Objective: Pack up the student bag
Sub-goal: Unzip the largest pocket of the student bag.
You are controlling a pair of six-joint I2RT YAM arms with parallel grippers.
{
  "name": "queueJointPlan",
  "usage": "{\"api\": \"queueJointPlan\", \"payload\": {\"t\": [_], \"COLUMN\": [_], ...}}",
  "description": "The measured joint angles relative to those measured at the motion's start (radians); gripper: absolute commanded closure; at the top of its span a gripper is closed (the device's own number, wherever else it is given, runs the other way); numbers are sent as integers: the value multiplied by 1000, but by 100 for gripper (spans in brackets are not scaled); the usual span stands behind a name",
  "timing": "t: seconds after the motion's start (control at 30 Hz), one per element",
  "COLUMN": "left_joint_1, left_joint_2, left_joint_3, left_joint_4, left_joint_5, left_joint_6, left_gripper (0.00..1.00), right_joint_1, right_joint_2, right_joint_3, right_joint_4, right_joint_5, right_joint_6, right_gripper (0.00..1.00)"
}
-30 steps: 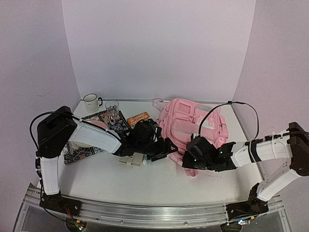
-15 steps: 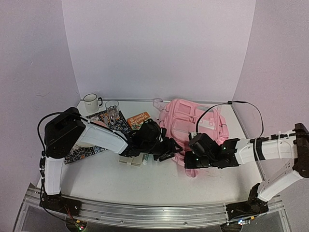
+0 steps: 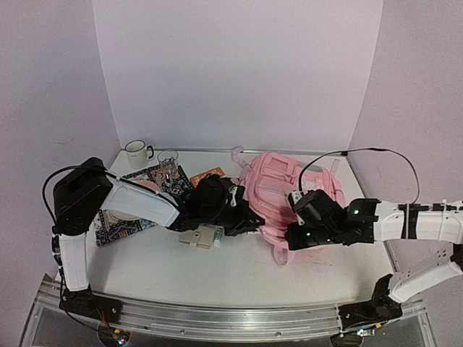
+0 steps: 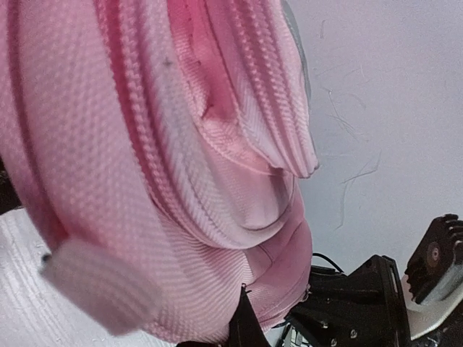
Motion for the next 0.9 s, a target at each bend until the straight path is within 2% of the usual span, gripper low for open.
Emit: {"api": "queueJointPlan", "payload": {"t": [0.17, 0.3, 0.37, 0.47, 0.6, 0.63, 0.77, 0.9], "left_joint_1": [83, 106, 107, 123, 180, 206, 290, 290], "left_joint_2": [-51, -53, -53, -56, -60, -61, -85, -162], "left_joint_3": [-12, 80, 128, 146, 145, 145, 110, 5], "left_joint_4": [-44, -233, -316, -385, -454, -469, -487, -457], "left_joint_5": [113, 128, 114, 101, 19, -20, -124, -153], "left_joint_6": [84, 225, 290, 359, 416, 420, 380, 280], "left_gripper": [100, 98, 94, 78, 37, 29, 17, 9], "right_joint_1": [-6, -15, -17, -21, -22, -20, -6, 10], "right_joint_2": [-92, -122, -123, -107, -36, -10, 79, 149], "right_joint_3": [2, 2, 3, 14, 48, 63, 116, 170], "right_joint_4": [-60, -85, -87, -57, -16, -18, -15, 6], "right_joint_5": [17, 18, 10, -37, -93, -107, -143, -173], "right_joint_6": [-12, -18, -30, -57, -91, -100, -128, -147], "right_gripper": [100, 100, 100, 100, 100, 100, 100, 100]}}
